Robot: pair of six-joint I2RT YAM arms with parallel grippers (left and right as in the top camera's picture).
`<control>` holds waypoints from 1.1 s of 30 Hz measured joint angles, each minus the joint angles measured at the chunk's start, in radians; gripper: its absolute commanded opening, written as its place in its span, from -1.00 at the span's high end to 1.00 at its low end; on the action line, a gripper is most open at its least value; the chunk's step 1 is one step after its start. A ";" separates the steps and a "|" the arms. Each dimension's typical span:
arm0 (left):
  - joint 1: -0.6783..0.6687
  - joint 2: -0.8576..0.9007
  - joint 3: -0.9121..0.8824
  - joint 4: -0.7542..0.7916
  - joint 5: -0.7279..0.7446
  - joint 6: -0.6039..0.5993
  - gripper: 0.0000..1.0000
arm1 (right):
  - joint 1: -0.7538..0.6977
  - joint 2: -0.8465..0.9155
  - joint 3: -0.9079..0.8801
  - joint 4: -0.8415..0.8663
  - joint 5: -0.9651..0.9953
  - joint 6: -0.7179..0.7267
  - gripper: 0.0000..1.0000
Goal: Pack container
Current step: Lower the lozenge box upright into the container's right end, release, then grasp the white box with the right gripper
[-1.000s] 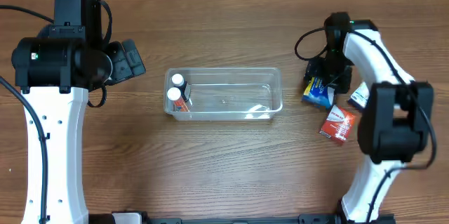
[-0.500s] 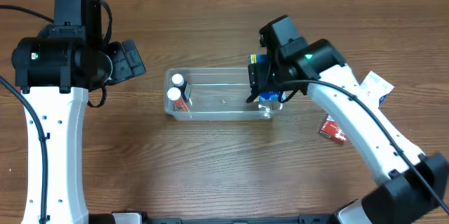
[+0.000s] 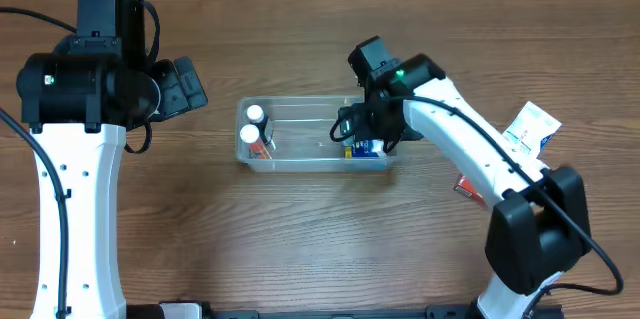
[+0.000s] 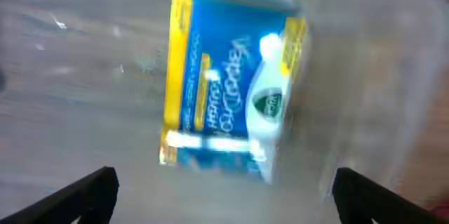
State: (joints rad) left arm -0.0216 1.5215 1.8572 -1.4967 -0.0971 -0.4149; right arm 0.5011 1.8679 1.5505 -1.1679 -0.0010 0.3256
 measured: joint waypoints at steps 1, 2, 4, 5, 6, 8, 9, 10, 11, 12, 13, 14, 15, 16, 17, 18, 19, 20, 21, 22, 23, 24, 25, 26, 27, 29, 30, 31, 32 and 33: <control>0.000 0.000 0.000 0.000 0.000 0.003 -1.00 | 0.000 -0.015 0.041 -0.027 0.017 0.015 -1.00; 0.000 0.000 0.000 0.000 0.000 0.003 -1.00 | -0.008 -0.060 0.107 -0.059 0.058 0.042 -1.00; 0.000 0.000 -0.001 -0.001 0.000 0.004 -1.00 | -0.079 -0.178 0.199 -0.088 0.109 0.087 -1.00; 0.000 0.000 -0.001 0.000 0.000 0.004 -1.00 | -0.147 -0.241 0.227 -0.088 0.125 0.101 -1.00; 0.000 0.000 -0.001 -0.001 0.000 0.004 -1.00 | -0.286 -0.321 0.253 -0.097 0.156 0.121 -1.00; 0.000 0.000 -0.001 -0.001 0.000 0.004 -1.00 | -0.535 -0.346 0.254 -0.142 0.169 0.134 -1.00; 0.000 0.000 -0.001 -0.002 0.000 0.004 -1.00 | -0.591 -0.328 0.244 -0.143 0.177 0.134 -1.00; 0.000 0.000 -0.001 -0.002 0.000 0.004 -1.00 | -0.651 -0.296 0.218 -0.132 0.179 0.124 -1.00; 0.000 0.000 -0.001 -0.002 0.000 0.004 -1.00 | -0.693 -0.260 0.191 -0.122 0.180 0.112 -1.00; 0.000 0.000 -0.001 -0.002 0.000 0.004 -1.00 | -0.754 -0.185 0.142 -0.105 0.181 0.091 -1.00; 0.000 0.000 -0.001 -0.003 0.000 0.004 -1.00 | -0.786 -0.127 0.116 -0.096 0.179 0.083 -1.00; 0.000 0.000 -0.001 -0.003 0.000 0.004 -1.00 | -0.805 -0.084 0.105 -0.085 0.172 0.078 -1.00; 0.000 0.000 -0.001 -0.003 0.000 0.004 -1.00 | -0.811 -0.065 0.101 -0.082 0.171 0.077 -1.00; 0.000 0.000 -0.001 -0.003 0.000 0.004 -1.00 | -0.828 0.010 0.093 -0.079 0.163 0.070 -1.00; 0.000 0.000 -0.001 -0.003 0.000 0.004 -1.00 | -0.832 0.049 0.092 -0.072 0.161 0.066 -1.00; 0.000 0.000 -0.001 -0.003 0.000 0.004 -1.00 | -0.833 0.087 0.092 -0.066 0.158 0.065 -1.00; 0.000 0.000 -0.001 -0.003 0.000 0.004 -1.00 | -0.833 0.119 0.092 -0.053 0.142 0.049 -1.00; 0.000 0.000 -0.001 -0.003 0.000 0.004 -1.00 | -0.833 0.144 0.092 -0.045 0.122 0.034 -1.00; 0.000 0.000 -0.002 -0.003 0.000 0.004 -1.00 | -0.833 0.167 0.092 -0.042 0.107 0.021 -1.00; 0.000 0.000 -0.002 -0.003 0.000 0.004 -1.00 | -0.833 0.187 0.092 -0.037 0.096 0.014 -1.00; 0.000 0.000 -0.002 -0.003 0.000 0.004 -1.00 | -0.833 0.200 0.092 -0.036 0.092 0.009 -1.00; 0.000 0.000 -0.002 -0.003 0.000 0.004 -1.00 | -0.834 0.218 0.092 -0.034 0.085 0.006 -1.00; 0.000 0.000 -0.002 -0.003 0.000 0.004 -1.00 | -0.833 0.229 0.092 -0.028 0.083 0.003 -1.00; 0.000 0.000 -0.002 -0.003 0.000 0.004 -1.00 | -0.833 0.236 0.092 -0.024 0.082 0.001 -1.00; 0.000 0.000 -0.002 -0.003 0.000 0.004 -1.00 | -0.834 0.239 0.091 -0.021 0.082 -0.002 -1.00; 0.000 0.000 -0.002 -0.003 0.000 0.004 -1.00 | -0.833 0.239 0.091 -0.018 0.081 -0.004 -1.00; 0.000 0.000 -0.002 -0.003 0.000 0.004 -1.00 | -0.833 0.240 0.088 -0.010 0.079 -0.006 -1.00; 0.000 0.000 -0.002 -0.003 0.000 0.004 -1.00 | -0.833 0.241 0.079 0.002 0.078 -0.008 -1.00; 0.000 0.000 -0.002 -0.004 0.000 0.004 -1.00 | -0.834 0.244 0.061 0.013 0.078 -0.008 -1.00; 0.000 0.000 -0.002 -0.004 0.000 0.004 -1.00 | -0.834 0.253 0.037 0.026 0.078 -0.009 -1.00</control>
State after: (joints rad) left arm -0.0216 1.5215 1.8557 -1.5009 -0.0967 -0.4110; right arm -0.3325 2.1212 1.5871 -1.1423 0.0772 0.3168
